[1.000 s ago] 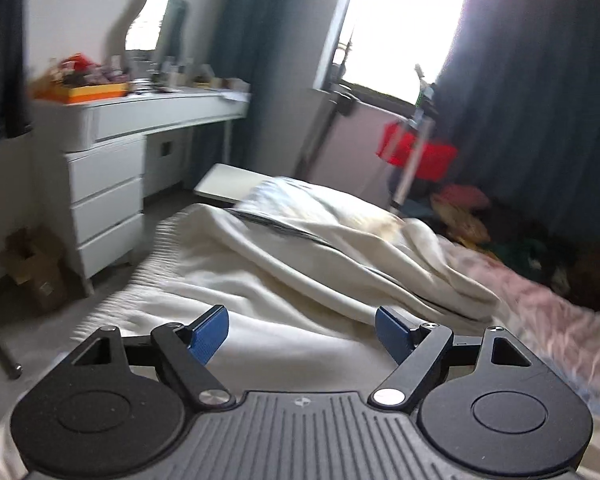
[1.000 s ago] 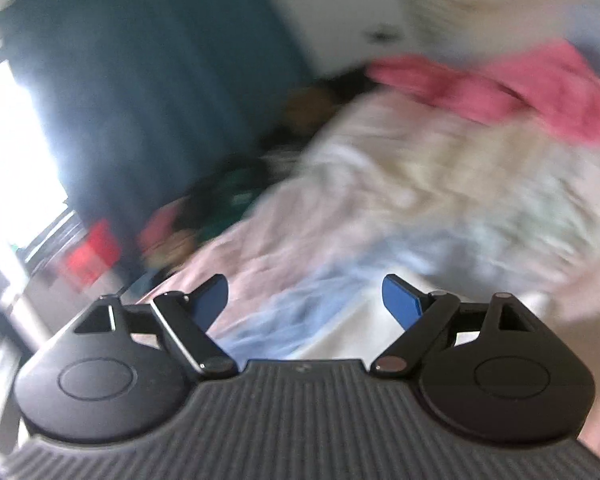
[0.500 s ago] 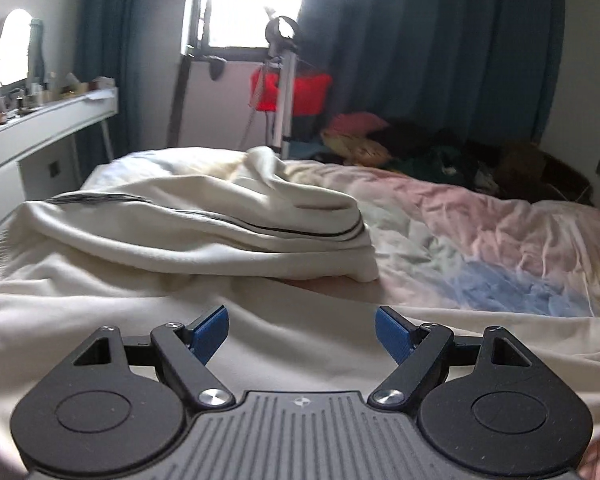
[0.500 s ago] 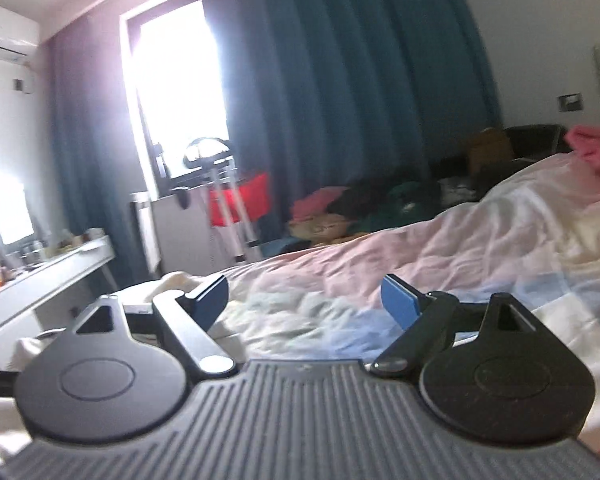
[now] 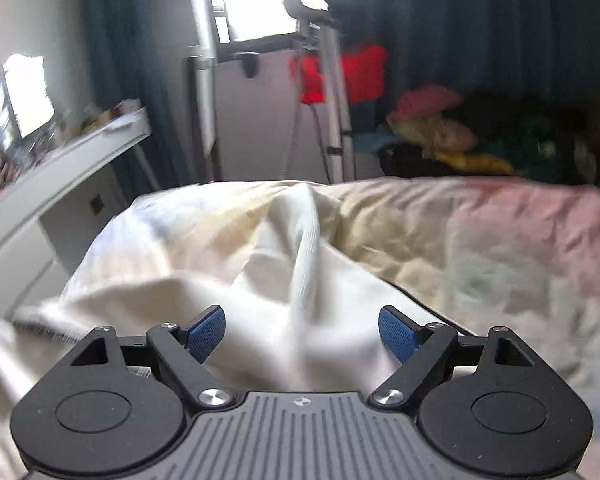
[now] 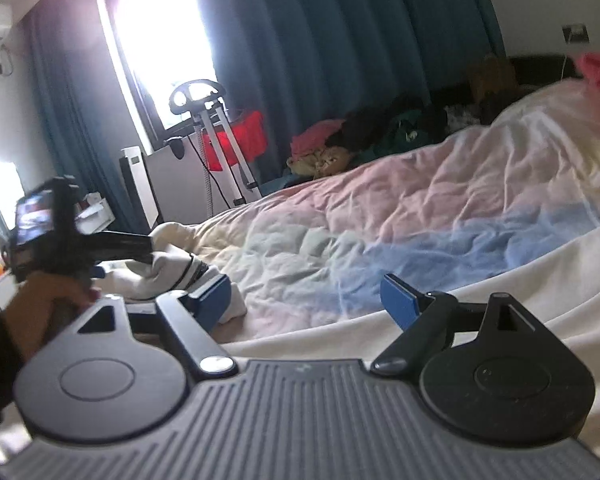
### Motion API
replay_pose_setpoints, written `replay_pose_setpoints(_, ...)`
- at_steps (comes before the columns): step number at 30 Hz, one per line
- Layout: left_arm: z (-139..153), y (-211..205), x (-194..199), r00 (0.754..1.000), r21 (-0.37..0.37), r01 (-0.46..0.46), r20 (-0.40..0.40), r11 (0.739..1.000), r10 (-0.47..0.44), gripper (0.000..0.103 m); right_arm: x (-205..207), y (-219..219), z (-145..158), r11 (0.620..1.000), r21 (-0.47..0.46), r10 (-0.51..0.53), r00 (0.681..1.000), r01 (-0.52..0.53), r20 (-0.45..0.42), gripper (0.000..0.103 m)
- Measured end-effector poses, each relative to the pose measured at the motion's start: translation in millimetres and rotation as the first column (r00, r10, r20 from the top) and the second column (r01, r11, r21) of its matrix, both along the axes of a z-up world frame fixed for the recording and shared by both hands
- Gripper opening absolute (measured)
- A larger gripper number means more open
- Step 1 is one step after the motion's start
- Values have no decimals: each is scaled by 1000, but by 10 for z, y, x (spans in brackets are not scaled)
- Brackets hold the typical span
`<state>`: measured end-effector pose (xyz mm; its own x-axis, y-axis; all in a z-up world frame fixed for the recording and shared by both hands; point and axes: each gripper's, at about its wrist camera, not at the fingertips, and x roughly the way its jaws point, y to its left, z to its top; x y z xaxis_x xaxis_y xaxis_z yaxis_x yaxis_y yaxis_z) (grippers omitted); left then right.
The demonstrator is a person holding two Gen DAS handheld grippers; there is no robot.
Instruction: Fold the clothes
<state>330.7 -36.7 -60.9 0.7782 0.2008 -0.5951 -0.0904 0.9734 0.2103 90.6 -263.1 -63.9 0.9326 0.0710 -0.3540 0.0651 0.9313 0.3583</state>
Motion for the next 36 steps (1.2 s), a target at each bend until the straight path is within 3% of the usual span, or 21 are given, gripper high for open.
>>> replay_pose_setpoints(3, -164, -125, 434, 999, 97, 20, -45, 995, -16, 85, 214, 29, -137, 999, -35, -2, 1000, 1, -29, 79)
replay_pose_setpoints(6, -280, -83, 815, 994, 33, -7, -111, 999, 11, 83, 442, 17, -264, 999, -38, 14, 998, -16, -68, 79)
replay_pose_setpoints(8, -383, -12, 1060, 982, -43, -33, -189, 999, 24, 68, 580, -23, -340, 1000, 8, 17, 996, -16, -89, 79)
replay_pose_setpoints(10, -471, 33, 1235, 968, -104, -43, -251, 994, 15, 40, 682, -62, -419, 999, 45, 14, 994, -9, -108, 79)
replay_pose_setpoints(11, -489, 40, 1289, 968, -99, -54, -251, 994, 28, 33, 718, -74, -467, 999, 54, 9, 993, -2, -119, 79)
replay_pose_setpoints(12, -490, 35, 1323, 969, -91, -52, -247, 994, 28, 16, 742, -82, -508, 998, 59, 4, 992, 4, -130, 79)
replay_pose_setpoints(13, -480, 16, 1346, 969, -78, -42, -245, 996, 21, 11, 760, -90, -541, 998, 64, 2, 990, 8, -141, 79)
replay_pose_setpoints(18, -144, -195, 1062, 984, -94, 88, -150, 992, -101, 6, 791, -89, -603, 997, 75, -8, 988, 20, -154, 79)
replay_pose_setpoints(21, 196, -382, 743, 973, -104, 216, -59, 971, -222, 6, 729, -69, -548, 998, 62, -18, 992, 26, -125, 79)
replay_pose_setpoints(23, 460, -521, 493, 931, -156, 365, 36, 918, -364, 6, 658, -64, -494, 998, 59, -33, 994, 39, -103, 79)
replay_pose_setpoints(24, 605, -569, 320, 888, -182, 460, 94, 869, -450, 6, 613, -64, -459, 997, 49, -48, 995, 53, -88, 79)
replay_pose_setpoints(25, 729, -593, 117, 827, -202, 561, 167, 803, -537, 6, 564, -63, -423, 997, 35, -67, 995, 70, -70, 79)
replay_pose_setpoints(26, 843, -606, -101, 744, -208, 667, 247, 716, -621, 6, 515, -62, -387, 996, 21, -86, 995, 87, -51, 79)
replay_pose_setpoints(27, 906, -617, -250, 689, -216, 723, 294, 656, -663, 6, 466, -61, -352, 994, 7, -104, 994, 105, -32, 79)
replay_pose_setpoints(29, 996, -634, -415, 627, -269, 779, 343, 567, -699, 6, 368, -78, -274, 988, -16, -151, 989, 151, 9, 79)
replay_pose_setpoints(31, 1023, -687, -441, 595, -274, 804, 378, 528, -709, 6, 297, -113, -206, 981, -31, -188, 981, 189, 51, 79)
replay_pose_setpoints(33, 991, -770, -347, 598, -265, 801, 387, 536, -702, 6, 259, -148, -166, 975, -41, -214, 974, 218, 80, 79)
replay_pose_setpoints(36, 744, -1016, -23, 650, -289, 760, 330, 582, -684, 4, 314, -170, -215, 978, -40, -200, 977, 203, 68, 79)
